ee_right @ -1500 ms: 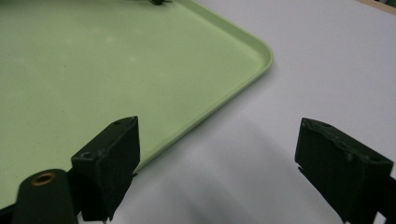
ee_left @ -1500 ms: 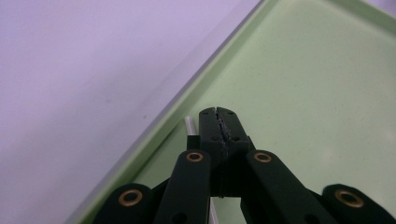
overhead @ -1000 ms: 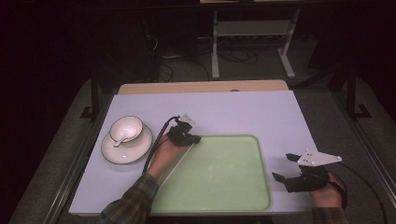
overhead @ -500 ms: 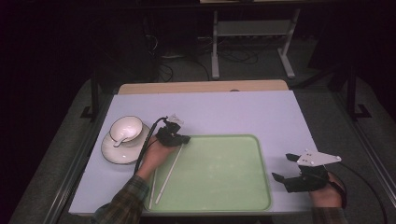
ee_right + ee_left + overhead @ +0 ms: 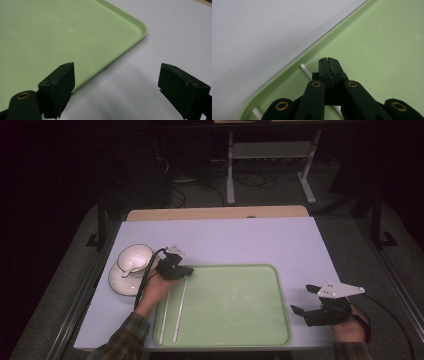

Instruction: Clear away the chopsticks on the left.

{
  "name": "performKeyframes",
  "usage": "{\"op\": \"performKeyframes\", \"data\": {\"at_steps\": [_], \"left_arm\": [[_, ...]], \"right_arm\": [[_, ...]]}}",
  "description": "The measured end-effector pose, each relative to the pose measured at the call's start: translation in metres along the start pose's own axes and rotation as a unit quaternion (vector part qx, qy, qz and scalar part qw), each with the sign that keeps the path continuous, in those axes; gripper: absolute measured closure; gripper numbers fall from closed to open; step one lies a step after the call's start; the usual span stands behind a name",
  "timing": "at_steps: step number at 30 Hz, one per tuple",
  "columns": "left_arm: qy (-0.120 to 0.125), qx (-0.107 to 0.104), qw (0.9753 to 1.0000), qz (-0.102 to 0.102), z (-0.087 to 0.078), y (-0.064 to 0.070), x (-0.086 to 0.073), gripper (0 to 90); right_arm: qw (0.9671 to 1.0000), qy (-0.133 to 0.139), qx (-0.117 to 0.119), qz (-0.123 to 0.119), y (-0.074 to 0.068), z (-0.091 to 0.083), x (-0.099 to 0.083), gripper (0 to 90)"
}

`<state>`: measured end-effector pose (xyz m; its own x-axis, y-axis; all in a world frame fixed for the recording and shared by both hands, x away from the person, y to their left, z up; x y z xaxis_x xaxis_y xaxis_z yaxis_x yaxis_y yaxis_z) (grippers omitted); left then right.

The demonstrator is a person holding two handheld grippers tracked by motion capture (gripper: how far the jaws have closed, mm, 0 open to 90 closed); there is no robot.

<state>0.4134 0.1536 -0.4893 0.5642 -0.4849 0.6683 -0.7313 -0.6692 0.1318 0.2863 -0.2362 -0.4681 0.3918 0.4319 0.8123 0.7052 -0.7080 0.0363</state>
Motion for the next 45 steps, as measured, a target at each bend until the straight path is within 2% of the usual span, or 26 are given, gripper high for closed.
{"op": "performKeyframes", "data": {"at_steps": [5,9,14,19,22,32,45], "left_arm": [[0.008,-0.013,0.9999,0.005,-0.014,0.012,-0.01,89.8],[0.008,-0.023,0.9996,0.013,-0.028,0.025,-0.024,89.8],[0.015,-0.023,0.9994,0.023,-0.045,0.042,-0.041,89.8],[0.02,-0.036,0.9989,0.02,-0.05,0.055,-0.052,89.8],[0.01,-0.043,0.9987,0.026,-0.048,0.063,-0.058,89.8],[-0.001,-0.043,0.9989,0.017,-0.05,0.061,-0.071,89.8],[0.006,-0.041,0.9991,-0.001,-0.06,0.052,-0.081,89.7]], "right_arm": [[1.0,0.0,-0.001,0.001,0.001,-0.001,0.0,13.1],[1.0,0.0,-0.001,0.0,0.0,-0.001,-0.001,13.1],[1.0,-0.001,-0.002,-0.001,0.0,-0.001,-0.001,13.1],[1.0,-0.002,-0.002,-0.002,0.0,-0.001,-0.001,13.1],[1.0,-0.003,-0.003,-0.003,0.001,-0.001,-0.001,13.2],[1.0,-0.002,-0.003,-0.002,0.001,-0.001,-0.001,13.2],[1.0,-0.001,-0.003,-0.004,0.001,-0.001,-0.001,13.2]]}}
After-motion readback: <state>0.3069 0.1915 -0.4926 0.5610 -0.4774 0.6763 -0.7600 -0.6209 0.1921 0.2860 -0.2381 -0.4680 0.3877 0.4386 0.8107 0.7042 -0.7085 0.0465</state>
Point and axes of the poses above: each handheld gripper's, and its own axes: z roughly forward along the jaws, x roughly out of its top, y roughly to its right, the point moved 7 cm from there along z, roughly forward along the jaws, and after that the axes turned 1 degree about y, right-handed, at the moved point
